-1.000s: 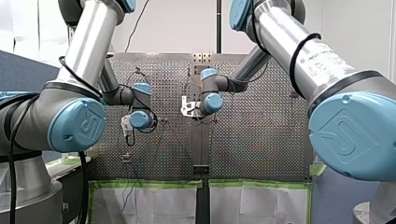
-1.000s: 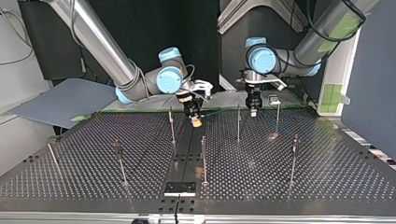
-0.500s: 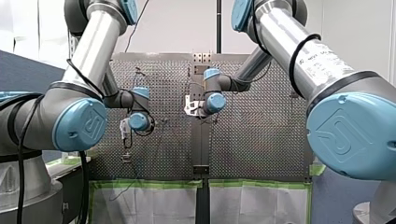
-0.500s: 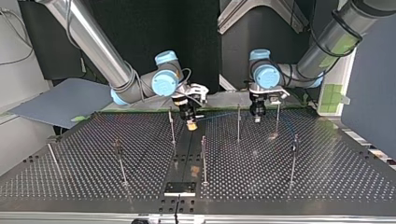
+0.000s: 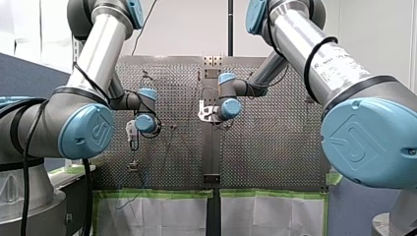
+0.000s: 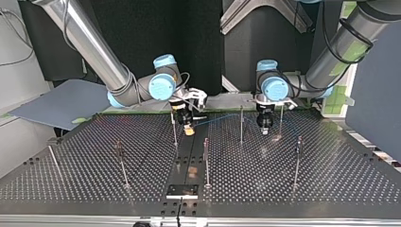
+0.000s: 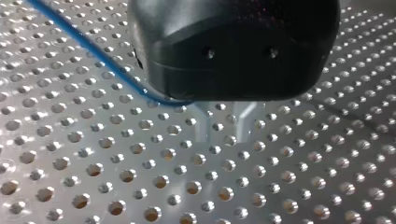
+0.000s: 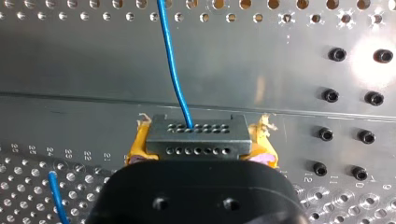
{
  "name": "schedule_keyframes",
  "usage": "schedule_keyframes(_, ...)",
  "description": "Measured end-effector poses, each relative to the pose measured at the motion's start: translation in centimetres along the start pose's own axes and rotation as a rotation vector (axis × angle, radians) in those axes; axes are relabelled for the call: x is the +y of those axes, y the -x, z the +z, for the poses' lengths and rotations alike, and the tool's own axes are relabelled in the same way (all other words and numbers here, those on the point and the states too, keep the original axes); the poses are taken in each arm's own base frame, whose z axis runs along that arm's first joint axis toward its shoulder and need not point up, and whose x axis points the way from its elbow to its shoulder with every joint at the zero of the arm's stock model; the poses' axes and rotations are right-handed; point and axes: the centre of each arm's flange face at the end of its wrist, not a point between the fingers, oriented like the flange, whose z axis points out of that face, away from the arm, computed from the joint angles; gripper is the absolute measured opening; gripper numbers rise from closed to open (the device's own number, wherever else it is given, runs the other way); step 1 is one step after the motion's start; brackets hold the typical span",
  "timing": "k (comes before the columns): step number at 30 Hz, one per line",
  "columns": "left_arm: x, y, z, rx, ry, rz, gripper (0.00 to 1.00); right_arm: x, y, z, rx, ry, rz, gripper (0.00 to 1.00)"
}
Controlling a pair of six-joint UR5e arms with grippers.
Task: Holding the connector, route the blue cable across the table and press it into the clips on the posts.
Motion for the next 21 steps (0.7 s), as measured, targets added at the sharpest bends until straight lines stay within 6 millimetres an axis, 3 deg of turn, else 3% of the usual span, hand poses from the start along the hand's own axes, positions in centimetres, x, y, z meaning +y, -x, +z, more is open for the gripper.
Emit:
schedule_keyframes(1,0.0,-0.1,-0.1,0.006,0.000,0.002,0.71,0.0,0.0,0.0,0.000,0.000,0.000,0.01)
schedule_keyframes(2,0.0,-0.1,-0.1,0.013,0.001,0.003,1.00,0.0,0.0,0.0,-0.001,-0.001,0.000,0.01)
schedule_keyframes(10,0.2,-0.3,-1.3,0.071,0.027,0.056,1.00,0.0,0.1,0.0,-0.004,-0.002,0.001,0.01)
schedule_keyframes(21,-1.1,0.6,-5.7,0.099,0.013,0.039,1.00,0.0,0.1,-0.1,-0.005,-0.003,0.003,0.01)
